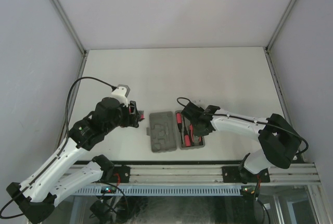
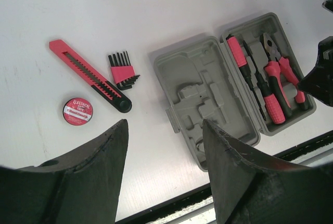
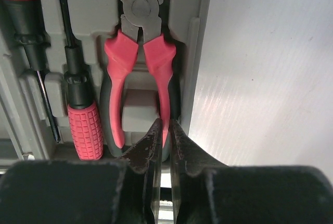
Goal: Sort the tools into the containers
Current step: Place the pliers in the storage box.
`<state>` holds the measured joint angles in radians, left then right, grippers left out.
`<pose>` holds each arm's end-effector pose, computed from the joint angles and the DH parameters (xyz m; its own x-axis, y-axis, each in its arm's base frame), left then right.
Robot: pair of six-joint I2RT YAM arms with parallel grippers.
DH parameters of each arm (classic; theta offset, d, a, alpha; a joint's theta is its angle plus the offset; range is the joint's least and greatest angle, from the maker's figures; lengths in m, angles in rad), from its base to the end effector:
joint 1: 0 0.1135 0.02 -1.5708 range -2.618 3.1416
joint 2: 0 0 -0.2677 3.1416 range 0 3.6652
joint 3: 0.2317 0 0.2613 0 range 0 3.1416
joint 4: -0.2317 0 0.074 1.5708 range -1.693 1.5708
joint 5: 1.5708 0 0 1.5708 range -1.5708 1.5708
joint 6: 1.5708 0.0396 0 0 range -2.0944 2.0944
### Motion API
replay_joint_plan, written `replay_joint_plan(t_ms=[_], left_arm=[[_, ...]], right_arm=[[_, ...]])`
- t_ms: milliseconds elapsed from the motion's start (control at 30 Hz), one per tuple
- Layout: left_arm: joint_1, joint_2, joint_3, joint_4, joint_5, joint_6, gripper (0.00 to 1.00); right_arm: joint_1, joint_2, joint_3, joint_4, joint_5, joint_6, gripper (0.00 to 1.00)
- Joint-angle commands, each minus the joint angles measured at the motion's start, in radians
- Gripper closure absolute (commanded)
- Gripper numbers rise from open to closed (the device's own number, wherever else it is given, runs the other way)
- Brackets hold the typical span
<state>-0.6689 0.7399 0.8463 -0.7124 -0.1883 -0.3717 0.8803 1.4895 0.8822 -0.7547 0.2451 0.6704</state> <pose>0.1314 -0.0944 0.3164 -0.5937 0.0146 -0.8045 0.2928 0.9352 -0.1992 0.1760 0.1979 0.1745 -0.9330 -0.1830 -0.3099 -0.1738 0.9831 -0.0572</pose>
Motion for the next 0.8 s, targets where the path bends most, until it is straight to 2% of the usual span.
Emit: replay_joint_plan(t_ms=[0, 167, 333, 600, 767], left_arm=[[0.005, 0.001, -0.011, 0.034, 0.001, 0.024, 0.37], [0.006, 0.000, -0.012, 0.033, 0.003, 0.024, 0.37], [0.006, 0.003, -0.011, 0.034, 0.002, 0.024, 0.37], [0.006, 0.000, -0.011, 0.031, -0.013, 0.015, 0.37], [0.006, -0.002, -0.028, 0.062, -0.007, -0.058, 0.37]], right_arm=[[-0.009, 0.038, -0.038, 0.007, -0.050, -0.011, 0.93], [-0.011, 0.049, -0.071, 0.020, -0.061, -0.008, 0.94], [-0.013, -0.034, -0.057, 0.032, -0.032, -0.016, 0.89], [-0.024, -0.241, -0.018, 0.082, 0.045, -0.066, 0.75], [-0.029, -0.348, -0.039, 0.107, 0.115, -0.084, 0.57]])
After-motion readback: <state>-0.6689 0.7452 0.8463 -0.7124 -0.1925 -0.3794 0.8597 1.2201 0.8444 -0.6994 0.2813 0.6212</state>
